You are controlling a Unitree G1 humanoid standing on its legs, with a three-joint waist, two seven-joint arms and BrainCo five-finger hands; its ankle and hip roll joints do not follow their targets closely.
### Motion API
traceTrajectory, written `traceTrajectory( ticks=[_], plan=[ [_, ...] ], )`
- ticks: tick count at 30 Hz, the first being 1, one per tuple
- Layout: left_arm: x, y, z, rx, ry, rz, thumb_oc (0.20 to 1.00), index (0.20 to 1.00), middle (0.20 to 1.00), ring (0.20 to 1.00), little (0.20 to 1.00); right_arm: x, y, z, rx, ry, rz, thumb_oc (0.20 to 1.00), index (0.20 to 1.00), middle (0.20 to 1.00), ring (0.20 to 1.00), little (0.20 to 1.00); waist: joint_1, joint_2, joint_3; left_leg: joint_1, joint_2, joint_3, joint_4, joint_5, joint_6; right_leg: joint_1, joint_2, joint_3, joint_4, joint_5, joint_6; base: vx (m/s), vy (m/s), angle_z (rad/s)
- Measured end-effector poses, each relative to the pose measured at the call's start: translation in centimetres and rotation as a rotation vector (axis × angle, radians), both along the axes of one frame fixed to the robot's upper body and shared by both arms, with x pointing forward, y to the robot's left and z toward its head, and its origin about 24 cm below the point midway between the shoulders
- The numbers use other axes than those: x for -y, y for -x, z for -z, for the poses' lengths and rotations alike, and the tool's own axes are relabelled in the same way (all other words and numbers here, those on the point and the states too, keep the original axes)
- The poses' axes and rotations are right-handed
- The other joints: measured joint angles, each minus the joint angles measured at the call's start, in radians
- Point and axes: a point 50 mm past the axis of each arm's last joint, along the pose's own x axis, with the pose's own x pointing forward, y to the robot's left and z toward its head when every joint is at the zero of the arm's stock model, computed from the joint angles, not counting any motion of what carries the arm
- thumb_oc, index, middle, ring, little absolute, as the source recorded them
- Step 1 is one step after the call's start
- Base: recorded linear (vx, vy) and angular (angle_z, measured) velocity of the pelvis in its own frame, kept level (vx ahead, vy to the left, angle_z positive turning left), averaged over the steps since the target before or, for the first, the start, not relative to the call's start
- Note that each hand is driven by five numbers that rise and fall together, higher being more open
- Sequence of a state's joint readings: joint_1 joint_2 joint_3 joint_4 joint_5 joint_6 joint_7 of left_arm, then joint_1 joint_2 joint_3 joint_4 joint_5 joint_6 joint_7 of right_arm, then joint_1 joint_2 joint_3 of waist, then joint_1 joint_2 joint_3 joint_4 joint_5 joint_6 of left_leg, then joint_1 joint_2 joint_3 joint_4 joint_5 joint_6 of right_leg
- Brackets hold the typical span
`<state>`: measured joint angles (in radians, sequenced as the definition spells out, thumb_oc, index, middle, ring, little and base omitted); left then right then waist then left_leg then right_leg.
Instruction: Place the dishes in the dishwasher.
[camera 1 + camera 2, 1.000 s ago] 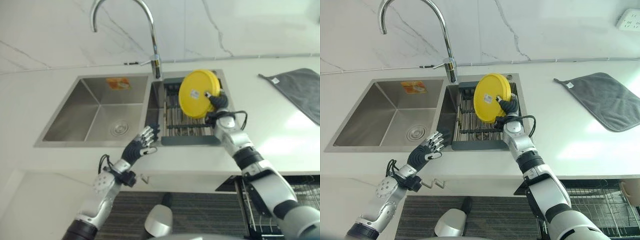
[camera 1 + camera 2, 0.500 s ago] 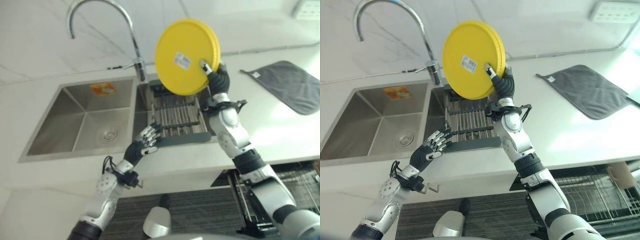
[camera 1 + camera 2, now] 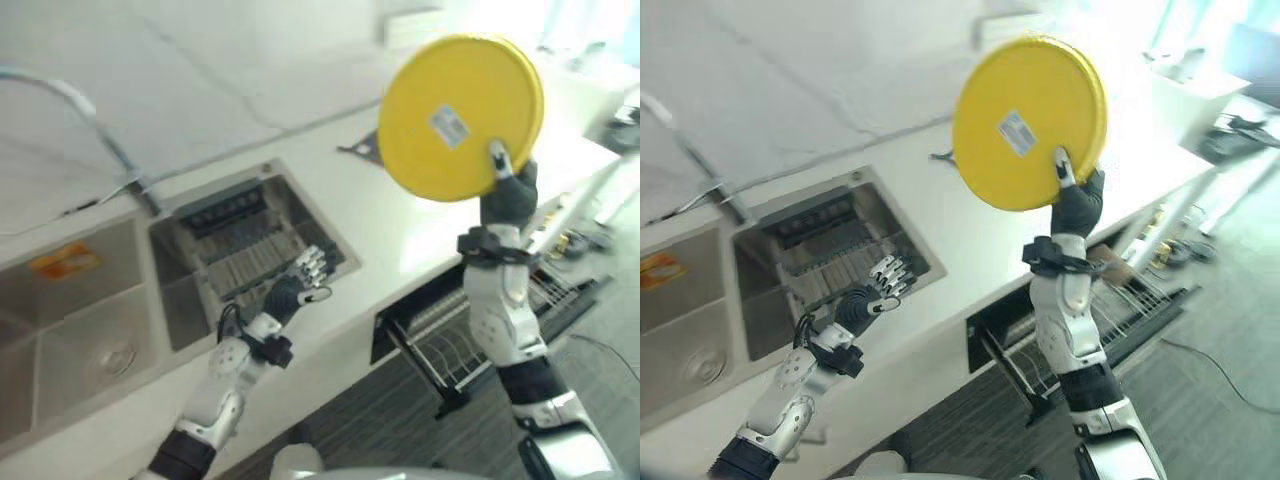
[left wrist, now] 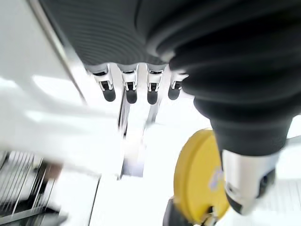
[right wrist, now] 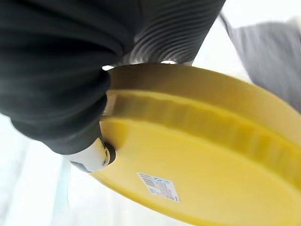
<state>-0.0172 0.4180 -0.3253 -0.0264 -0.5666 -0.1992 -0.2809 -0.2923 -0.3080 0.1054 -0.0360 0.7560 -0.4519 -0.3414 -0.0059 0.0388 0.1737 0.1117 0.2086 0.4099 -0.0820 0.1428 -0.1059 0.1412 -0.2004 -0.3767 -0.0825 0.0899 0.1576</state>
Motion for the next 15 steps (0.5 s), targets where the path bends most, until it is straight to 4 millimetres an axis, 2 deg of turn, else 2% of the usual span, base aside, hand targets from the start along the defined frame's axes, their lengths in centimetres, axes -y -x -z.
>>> traceTrajectory(
  ticks=[5,7,10,15],
  plan=[
    [1.0,0.3,0.4,-0.013,0.010,0.027,1.000,1.000,1.000,1.000,1.000,3.4,1.9,2.1,-0.027,-0.024,0.086,0.200,0.200,0.200,0.200,0.200,-0.054,0.027,-0.020,0.034,0.033,0.077,-0.003,-0.009,-0.010,-0.036,0.035,0.085,-0.003,0.011,-0.018,0.02,-0.086,-0.49],
    [1.1,0.2,0.3,0.001,-0.013,0.032,1.000,1.000,1.000,1.000,1.000,4.2,2.7,2.8,-0.045,-0.003,0.103,0.200,0.200,0.200,0.200,0.200,-0.090,0.028,-0.021,0.037,0.039,0.100,-0.003,-0.008,-0.011,-0.049,0.041,0.105,-0.003,0.017,-0.022,0.03,-0.089,-0.35],
    [1.1,0.0,0.0,0.023,-0.017,0.030,1.000,1.000,1.000,1.000,1.000,5.5,3.8,3.9,-0.073,-0.005,0.125,0.200,0.200,0.200,0.200,0.200,-0.111,0.028,-0.022,0.058,0.044,0.141,-0.003,-0.020,-0.017,-0.061,0.048,0.145,-0.002,0.012,-0.027,0.04,-0.057,-0.40],
    [1.4,-0.8,-1.3,0.080,-0.019,0.040,1.000,1.000,1.000,1.000,1.000,7.1,4.9,4.4,-0.074,-0.027,0.161,0.200,0.200,0.200,0.200,0.200,-0.161,0.028,-0.023,0.067,0.044,0.179,-0.003,-0.023,-0.020,-0.092,0.051,0.186,0.017,0.009,-0.025,0.04,-0.024,-0.24]
  ],
)
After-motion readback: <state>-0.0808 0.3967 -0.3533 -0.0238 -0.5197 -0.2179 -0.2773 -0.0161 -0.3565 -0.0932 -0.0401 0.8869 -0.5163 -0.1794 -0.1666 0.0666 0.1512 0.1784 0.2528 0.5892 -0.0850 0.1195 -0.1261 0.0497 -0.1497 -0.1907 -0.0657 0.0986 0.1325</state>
